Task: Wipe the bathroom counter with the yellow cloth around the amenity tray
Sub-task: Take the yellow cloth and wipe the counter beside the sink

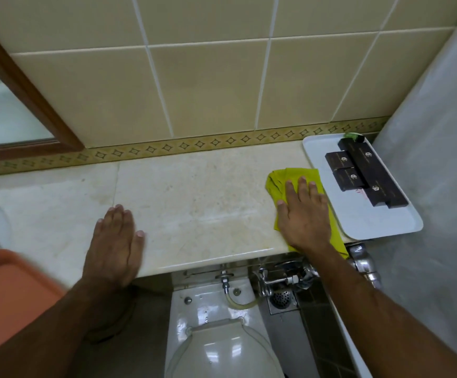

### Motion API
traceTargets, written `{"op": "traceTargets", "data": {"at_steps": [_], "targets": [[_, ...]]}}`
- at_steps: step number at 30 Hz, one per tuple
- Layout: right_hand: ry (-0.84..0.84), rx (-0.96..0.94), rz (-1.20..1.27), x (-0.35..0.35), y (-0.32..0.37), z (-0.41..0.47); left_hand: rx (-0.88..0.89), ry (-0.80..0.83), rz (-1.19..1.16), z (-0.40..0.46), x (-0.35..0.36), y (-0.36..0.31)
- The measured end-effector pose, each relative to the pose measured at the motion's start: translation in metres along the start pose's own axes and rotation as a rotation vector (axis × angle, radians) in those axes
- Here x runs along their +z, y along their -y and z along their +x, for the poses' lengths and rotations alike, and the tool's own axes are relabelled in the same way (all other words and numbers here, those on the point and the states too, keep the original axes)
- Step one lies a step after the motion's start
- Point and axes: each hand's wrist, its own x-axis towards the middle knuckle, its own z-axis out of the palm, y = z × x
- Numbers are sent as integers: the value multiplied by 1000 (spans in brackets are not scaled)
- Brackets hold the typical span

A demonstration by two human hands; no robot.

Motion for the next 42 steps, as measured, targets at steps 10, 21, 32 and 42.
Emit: {"op": "traceTargets", "data": {"at_steps": [10,21,32,42], "targets": [[18,191,41,15,143,-52,-1,38,90,1,-24,0],[63,-190,56,39,320,-72,-468,-78,32,-107,-37,93],[194,-855,76,40,377,-79,-432,-117,-12,-98,-33,99],[381,-982,-23,-2,326,-105,-406,-62,89,-105,-43,94]]}}
